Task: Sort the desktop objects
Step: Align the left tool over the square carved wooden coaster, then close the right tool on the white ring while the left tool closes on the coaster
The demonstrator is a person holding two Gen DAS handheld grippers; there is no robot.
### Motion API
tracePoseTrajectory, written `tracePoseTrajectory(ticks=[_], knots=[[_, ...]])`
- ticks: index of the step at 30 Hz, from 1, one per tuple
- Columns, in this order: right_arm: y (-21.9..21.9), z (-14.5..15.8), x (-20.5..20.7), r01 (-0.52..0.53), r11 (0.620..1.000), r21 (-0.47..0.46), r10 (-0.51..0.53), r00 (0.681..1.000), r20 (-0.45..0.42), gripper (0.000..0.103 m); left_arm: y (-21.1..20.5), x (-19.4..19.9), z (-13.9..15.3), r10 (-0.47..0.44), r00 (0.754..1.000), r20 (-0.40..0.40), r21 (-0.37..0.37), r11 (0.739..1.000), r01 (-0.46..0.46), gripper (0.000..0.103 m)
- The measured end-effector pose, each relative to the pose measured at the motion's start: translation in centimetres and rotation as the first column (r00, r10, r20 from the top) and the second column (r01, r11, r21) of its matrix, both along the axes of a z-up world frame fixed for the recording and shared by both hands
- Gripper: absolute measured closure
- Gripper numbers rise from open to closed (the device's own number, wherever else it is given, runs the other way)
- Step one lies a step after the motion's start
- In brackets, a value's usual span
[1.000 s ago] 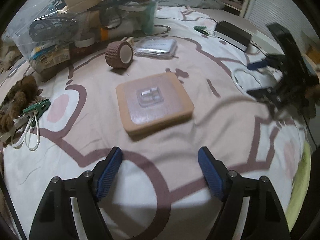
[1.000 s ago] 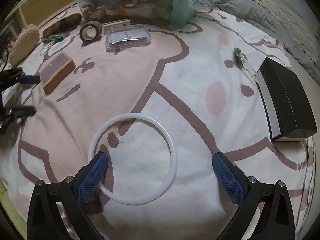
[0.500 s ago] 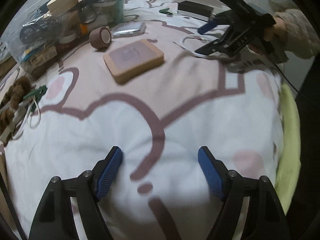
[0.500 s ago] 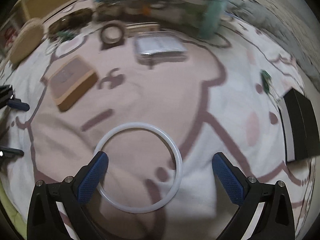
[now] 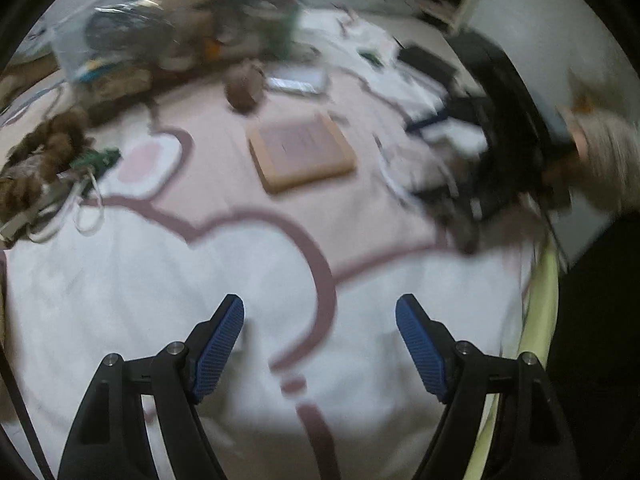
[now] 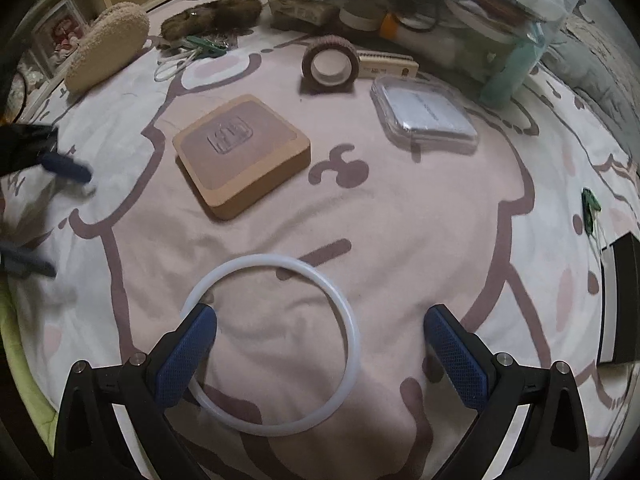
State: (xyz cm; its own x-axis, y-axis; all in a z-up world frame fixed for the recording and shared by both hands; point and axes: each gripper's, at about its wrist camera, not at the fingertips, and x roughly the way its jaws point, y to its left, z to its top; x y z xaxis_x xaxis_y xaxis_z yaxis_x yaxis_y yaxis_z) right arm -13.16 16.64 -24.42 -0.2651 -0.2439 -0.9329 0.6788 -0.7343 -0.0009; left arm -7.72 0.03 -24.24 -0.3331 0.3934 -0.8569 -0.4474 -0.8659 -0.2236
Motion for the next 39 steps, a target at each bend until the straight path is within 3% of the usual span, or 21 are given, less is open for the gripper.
tracePoseTrajectory(ticks=[5,10,14,17,22,30,34,39], knots=[[0.3,0.4,-0.2,-0.011,1.000,-0.008,0.011,1.000,-0.029,0.000,1.1,-2.8,1.2,0.148,0.988,-0.039,0.073,0.987,-0.145,0.024],[0.9,0.4,-1.1,0.015,0.999,-0.032,-0.017,0.999,-0.044,0.000,2.6,-5.9,0.9,0.222,0.975,-0.014,0.099,0.970,-0.220,0.024],[2.2,0.7,-2.1,0.054,0.998,-0.035,-0.058,0.992,-0.111,0.000,4.5,-7.7,0.2,0.235,0.972,-0.014,0.058,0.970,-0.234,0.023],[3.2,0.4,-2.9,0.094,0.995,-0.030,-0.097,0.988,-0.120,0.000,5.6,-8.4,-0.2,0.249,0.968,-0.031,0.026,0.968,-0.249,0.015],[4.1,0.3,-4.4,0.163,0.986,-0.025,-0.165,0.973,-0.164,0.000,6.3,-9.4,-0.7,0.281,0.957,-0.073,-0.037,0.958,-0.284,0.015],[7.0,0.2,-6.6,0.315,0.949,-0.029,-0.314,0.927,-0.204,0.000,6.1,-10.2,-2.4,0.314,0.948,-0.054,-0.101,0.943,-0.318,0.014],[7.3,1.0,-6.0,0.263,0.959,-0.105,-0.279,0.941,-0.190,0.000,6.6,-10.0,-2.8,0.293,0.953,-0.075,-0.133,0.944,-0.301,0.012],[6.3,1.4,-3.9,0.090,0.982,-0.169,-0.114,0.983,-0.141,0.000,7.1,-9.6,-3.5,0.271,0.956,-0.116,-0.161,0.944,-0.287,0.004]])
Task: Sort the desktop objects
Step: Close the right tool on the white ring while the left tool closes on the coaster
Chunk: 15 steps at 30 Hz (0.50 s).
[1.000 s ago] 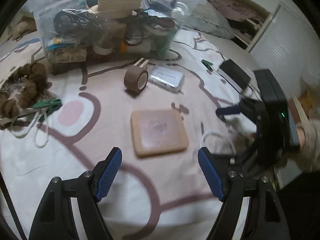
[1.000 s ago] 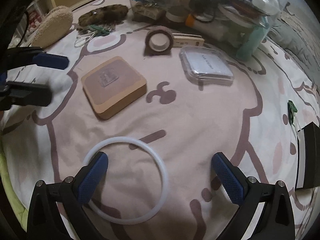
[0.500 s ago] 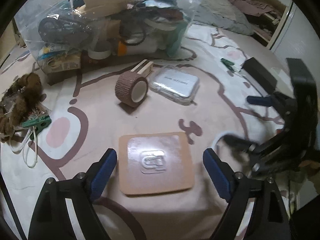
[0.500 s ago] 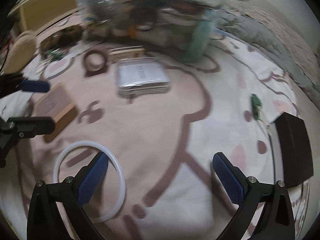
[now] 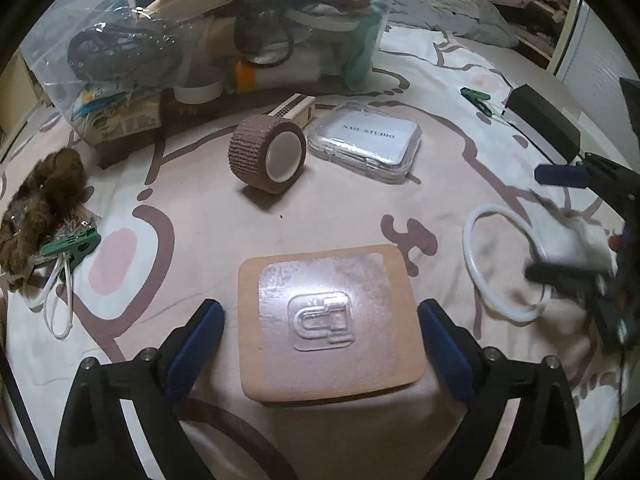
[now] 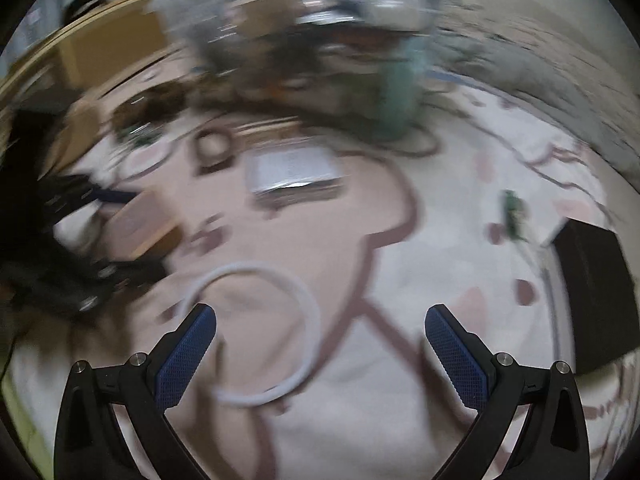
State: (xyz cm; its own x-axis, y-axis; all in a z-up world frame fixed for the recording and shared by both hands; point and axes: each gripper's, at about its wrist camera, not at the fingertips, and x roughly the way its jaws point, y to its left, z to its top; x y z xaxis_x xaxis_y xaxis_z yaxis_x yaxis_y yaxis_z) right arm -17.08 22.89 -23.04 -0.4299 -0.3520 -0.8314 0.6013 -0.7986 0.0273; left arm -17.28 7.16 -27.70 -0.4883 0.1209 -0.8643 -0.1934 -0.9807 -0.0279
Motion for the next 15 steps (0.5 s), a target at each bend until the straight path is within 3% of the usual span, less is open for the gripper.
tracePoseTrajectory(ticks=[5,15], knots=[[-1.8,-1.1,1.9,-0.128,0.991,0.045,0.127,0.992,0.019,0.000,-0.1,-0.1,-0.5,0.007,1.000,-0.004,0.002,1.000,-0.007,0.000],[-2.5,-2.5,2.0,-0.125,0.990,0.063,0.122,0.991,0.057,0.000,-0.3,0.1,-0.7,0.009,1.000,-0.018,0.010,1.000,-0.008,0.000]])
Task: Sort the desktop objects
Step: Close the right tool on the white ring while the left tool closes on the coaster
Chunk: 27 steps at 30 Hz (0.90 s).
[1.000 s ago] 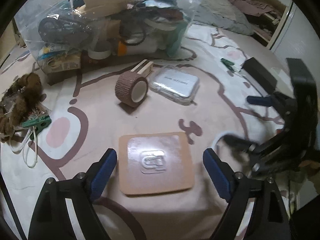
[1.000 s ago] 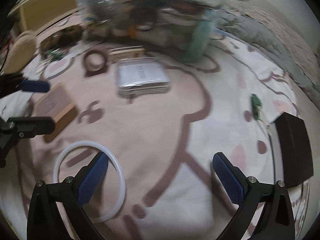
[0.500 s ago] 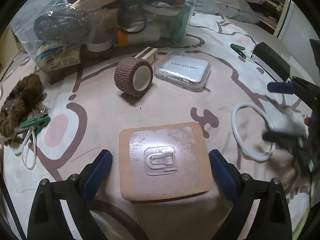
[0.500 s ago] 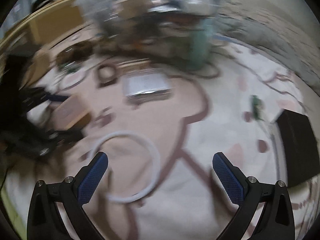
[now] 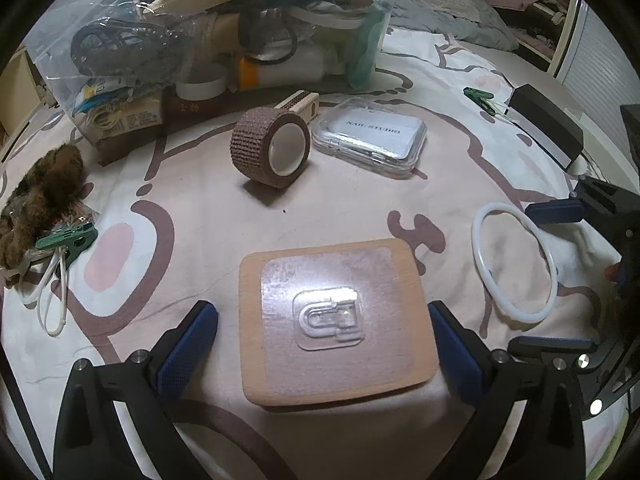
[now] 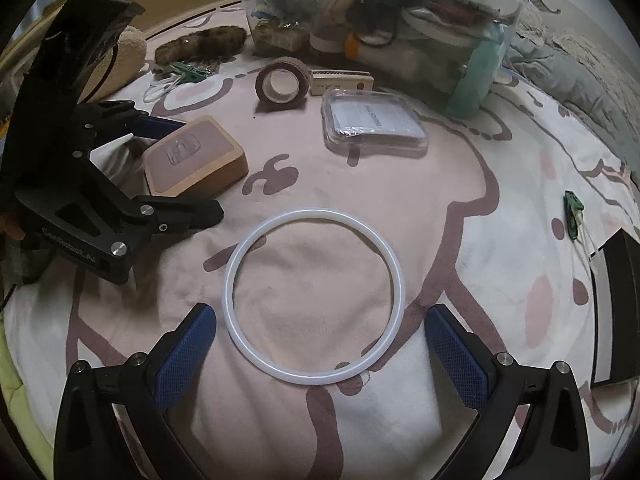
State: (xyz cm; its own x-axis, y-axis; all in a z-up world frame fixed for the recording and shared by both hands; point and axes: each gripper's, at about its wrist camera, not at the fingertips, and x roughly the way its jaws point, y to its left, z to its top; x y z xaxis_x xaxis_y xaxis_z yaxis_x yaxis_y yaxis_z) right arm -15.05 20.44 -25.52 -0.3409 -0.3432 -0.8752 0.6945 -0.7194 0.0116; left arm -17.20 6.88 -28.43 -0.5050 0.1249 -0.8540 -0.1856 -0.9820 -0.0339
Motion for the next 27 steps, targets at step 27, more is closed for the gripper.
tracePoseTrajectory(ticks=[27], knots=[[-0.1,-0.2,-0.2,0.009,1.000,0.001,-0.009,1.000,0.024,0.000,-1.0,0.7,1.2,0.082,0.995,0.054,0.009,0.997,-0.082,0.010]])
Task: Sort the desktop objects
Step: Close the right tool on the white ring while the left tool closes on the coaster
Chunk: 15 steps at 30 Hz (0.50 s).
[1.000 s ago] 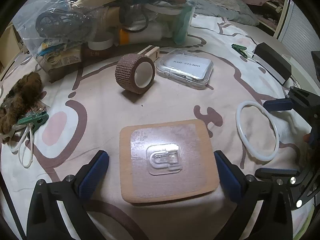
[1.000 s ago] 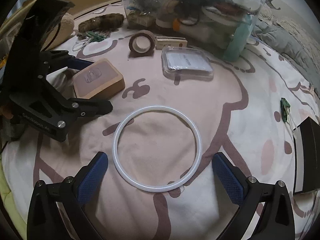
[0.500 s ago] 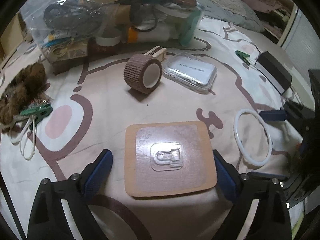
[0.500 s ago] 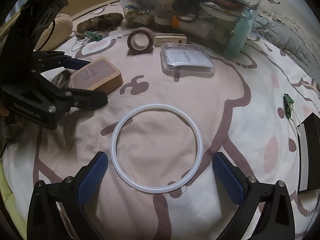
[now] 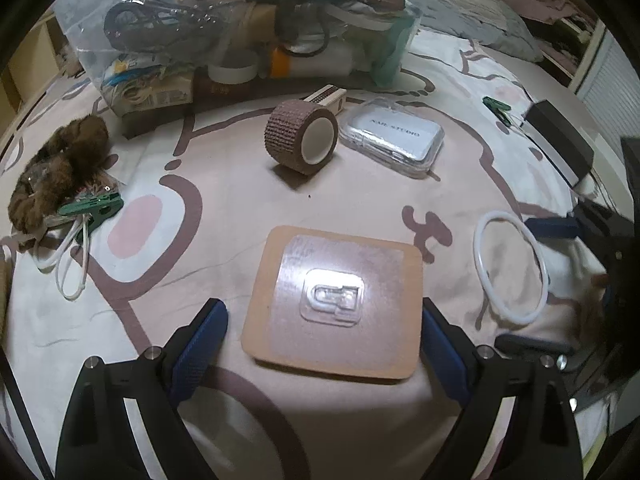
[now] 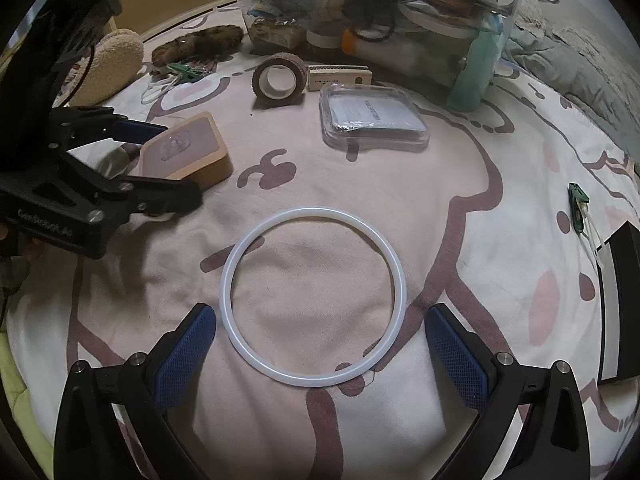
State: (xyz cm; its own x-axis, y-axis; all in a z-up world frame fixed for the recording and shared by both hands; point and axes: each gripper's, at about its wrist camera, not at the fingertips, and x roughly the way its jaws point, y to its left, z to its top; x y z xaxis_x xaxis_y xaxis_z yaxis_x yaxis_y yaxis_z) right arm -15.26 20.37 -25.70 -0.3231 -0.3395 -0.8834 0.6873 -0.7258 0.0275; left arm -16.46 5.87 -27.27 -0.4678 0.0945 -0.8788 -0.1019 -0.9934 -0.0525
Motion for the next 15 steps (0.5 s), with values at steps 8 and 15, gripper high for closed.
tracePoseTrajectory(ticks=[8,15], knots=[[-0.84,0.54,-0.67,0.002,0.999,0.053,-0.002,1.000,0.013,0.000,0.01,-0.32,0.11,-0.019,1.000,-0.007,0.023,1.000,0.019,0.010],[-0.85,1.00,-0.99,-0.013,1.000,0.002,0.013,0.999,0.051,0.013,0.73,-0.33,0.19,-0.052,0.999,-0.015,0.018,0.998,0.053,0.010]])
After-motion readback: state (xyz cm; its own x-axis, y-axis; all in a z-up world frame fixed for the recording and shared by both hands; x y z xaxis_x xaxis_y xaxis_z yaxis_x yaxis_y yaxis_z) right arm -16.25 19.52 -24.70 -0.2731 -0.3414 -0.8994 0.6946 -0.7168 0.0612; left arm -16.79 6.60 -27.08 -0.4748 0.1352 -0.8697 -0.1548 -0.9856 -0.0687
